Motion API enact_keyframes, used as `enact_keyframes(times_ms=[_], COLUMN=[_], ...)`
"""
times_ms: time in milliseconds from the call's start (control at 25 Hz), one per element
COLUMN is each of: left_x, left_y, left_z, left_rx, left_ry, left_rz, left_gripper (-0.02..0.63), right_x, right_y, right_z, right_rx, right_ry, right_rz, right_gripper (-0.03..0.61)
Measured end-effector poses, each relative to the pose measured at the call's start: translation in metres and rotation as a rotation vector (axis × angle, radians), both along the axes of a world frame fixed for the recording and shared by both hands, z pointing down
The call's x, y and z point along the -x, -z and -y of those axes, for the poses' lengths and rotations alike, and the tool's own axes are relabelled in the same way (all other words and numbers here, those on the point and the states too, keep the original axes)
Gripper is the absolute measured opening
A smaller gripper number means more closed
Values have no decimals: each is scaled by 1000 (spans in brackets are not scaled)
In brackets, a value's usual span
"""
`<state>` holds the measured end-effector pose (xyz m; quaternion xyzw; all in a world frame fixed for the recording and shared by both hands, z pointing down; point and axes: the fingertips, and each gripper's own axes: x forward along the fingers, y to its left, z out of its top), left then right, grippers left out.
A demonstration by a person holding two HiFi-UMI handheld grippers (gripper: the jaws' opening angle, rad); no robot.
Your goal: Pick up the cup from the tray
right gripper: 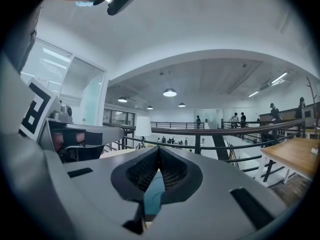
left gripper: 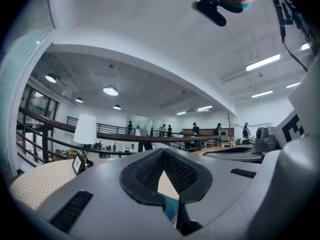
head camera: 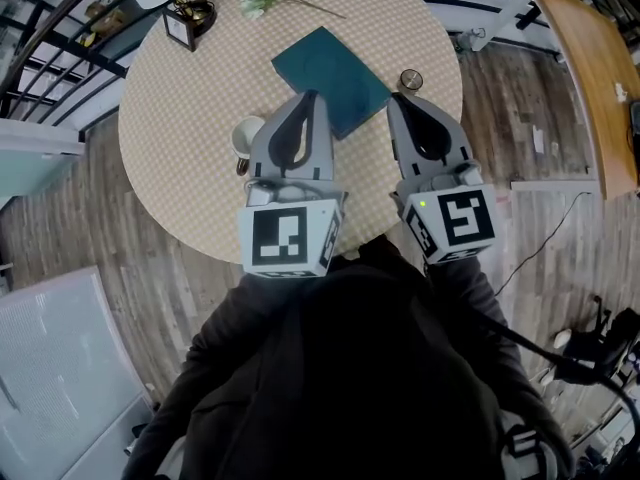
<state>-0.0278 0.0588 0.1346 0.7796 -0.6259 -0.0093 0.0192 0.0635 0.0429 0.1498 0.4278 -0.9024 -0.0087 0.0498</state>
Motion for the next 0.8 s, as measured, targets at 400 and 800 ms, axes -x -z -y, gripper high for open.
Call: enact_keyframes(times_ms=[400,800], left_x=[-4,0], left_y=[2,-8], left_z=[-1,15], left_rx=[1,22], left_ry=[-9,-13], left_rz=[-24,1], left_gripper=[6,6], right_x=[-1,2], right_y=[1,-9], right_z=[-1,15], right_rx=[2,22], right_ry=[-3,2], right_rz=[-6,-4], right_gripper=[6,6])
